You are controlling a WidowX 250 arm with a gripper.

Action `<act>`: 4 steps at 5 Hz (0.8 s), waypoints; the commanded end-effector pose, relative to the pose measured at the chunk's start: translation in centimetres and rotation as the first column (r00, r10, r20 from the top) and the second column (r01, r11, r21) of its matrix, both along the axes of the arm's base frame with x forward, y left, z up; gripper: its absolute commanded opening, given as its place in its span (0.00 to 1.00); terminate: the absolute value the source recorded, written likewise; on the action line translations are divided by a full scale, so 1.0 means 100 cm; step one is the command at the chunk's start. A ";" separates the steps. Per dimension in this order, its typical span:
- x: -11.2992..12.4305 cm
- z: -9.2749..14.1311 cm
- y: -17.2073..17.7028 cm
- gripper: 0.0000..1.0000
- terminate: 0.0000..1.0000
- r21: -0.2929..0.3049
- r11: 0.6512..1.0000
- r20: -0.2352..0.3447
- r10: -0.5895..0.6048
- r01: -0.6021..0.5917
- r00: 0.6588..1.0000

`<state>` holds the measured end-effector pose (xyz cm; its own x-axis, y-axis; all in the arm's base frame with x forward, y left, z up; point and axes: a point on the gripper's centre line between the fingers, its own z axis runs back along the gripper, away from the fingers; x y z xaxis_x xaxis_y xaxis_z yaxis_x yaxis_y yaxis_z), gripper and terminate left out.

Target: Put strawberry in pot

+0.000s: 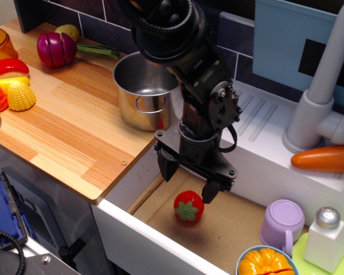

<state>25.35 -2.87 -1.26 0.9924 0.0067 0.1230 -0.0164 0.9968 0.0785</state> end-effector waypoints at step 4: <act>0.011 -0.031 0.002 1.00 0.00 -0.007 0.999 0.002 0.034 -0.034 0.999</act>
<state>25.97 -2.84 -5.58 0.9935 0.0299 0.1101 -0.0384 0.9964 0.0755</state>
